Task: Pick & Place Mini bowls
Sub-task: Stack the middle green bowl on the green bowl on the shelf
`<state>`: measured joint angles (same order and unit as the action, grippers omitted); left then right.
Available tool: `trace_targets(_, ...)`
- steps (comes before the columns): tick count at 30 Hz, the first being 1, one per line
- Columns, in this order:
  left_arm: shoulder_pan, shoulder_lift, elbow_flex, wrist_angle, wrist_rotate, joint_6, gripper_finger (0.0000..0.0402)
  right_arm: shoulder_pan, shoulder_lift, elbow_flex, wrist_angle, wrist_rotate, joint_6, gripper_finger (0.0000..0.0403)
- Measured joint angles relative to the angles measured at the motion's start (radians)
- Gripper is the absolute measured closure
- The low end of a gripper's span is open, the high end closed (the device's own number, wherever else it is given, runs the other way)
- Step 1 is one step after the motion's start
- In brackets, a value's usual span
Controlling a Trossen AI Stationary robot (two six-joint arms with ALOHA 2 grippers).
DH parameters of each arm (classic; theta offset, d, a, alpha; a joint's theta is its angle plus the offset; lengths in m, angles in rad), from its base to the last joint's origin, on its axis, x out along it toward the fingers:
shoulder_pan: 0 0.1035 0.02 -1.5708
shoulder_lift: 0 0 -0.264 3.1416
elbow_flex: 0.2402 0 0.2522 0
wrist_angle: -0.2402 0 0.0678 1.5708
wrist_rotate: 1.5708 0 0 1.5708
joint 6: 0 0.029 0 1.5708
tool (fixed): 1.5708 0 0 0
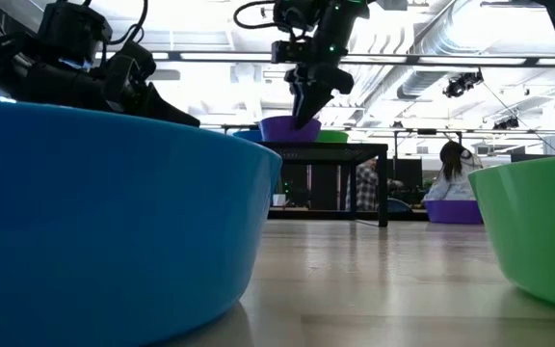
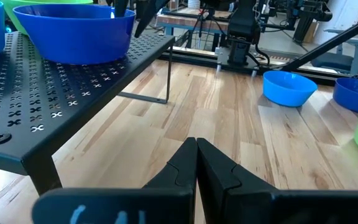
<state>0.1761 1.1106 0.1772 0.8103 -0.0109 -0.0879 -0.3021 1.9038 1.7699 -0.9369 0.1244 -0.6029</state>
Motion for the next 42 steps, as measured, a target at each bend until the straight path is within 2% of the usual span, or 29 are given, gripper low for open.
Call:
trace_targets(8, 0.000, 0.000, 0.000, -0.005, 0.001, 0.000, 0.0401, 0.020, -0.092, 0.000, 0.020, 0.065, 0.030, 0.0285)
trace_targets(12, 0.000, 0.000, 0.000, -0.005, 0.016, -0.007, 0.0401, 0.022, -0.156, -0.002, -0.001, 0.012, 0.092, 0.0280)
trace_targets(15, 0.000, 0.000, 0.000, -0.005, 0.020, -0.008, 0.0401, 0.022, -0.215, -0.067, 0.040, -0.028, 0.111, 0.0294)
trace_targets(19, 0.000, 0.000, 0.000, -0.005, 0.020, -0.008, 0.0401, 0.032, -0.326, -0.255, 0.192, -0.029, 0.113, 0.0332)
trace_targets(25, 0.000, 0.000, 0.000, -0.005, 0.018, -0.008, 0.0401, 0.065, -0.574, -0.609, 0.521, -0.031, 0.173, 0.0395)
trace_targets(35, 0.000, 0.000, 0.000, -0.031, -0.007, 0.020, 0.0401, 0.134, -0.932, -1.148, 1.022, -0.071, 0.334, 0.0401)
trace_targets(42, 0.000, 0.000, 0.000, -0.075, -0.007, -0.022, 0.0401, 0.155, -1.072, -1.370, 1.274, -0.069, 0.361, 0.0397)
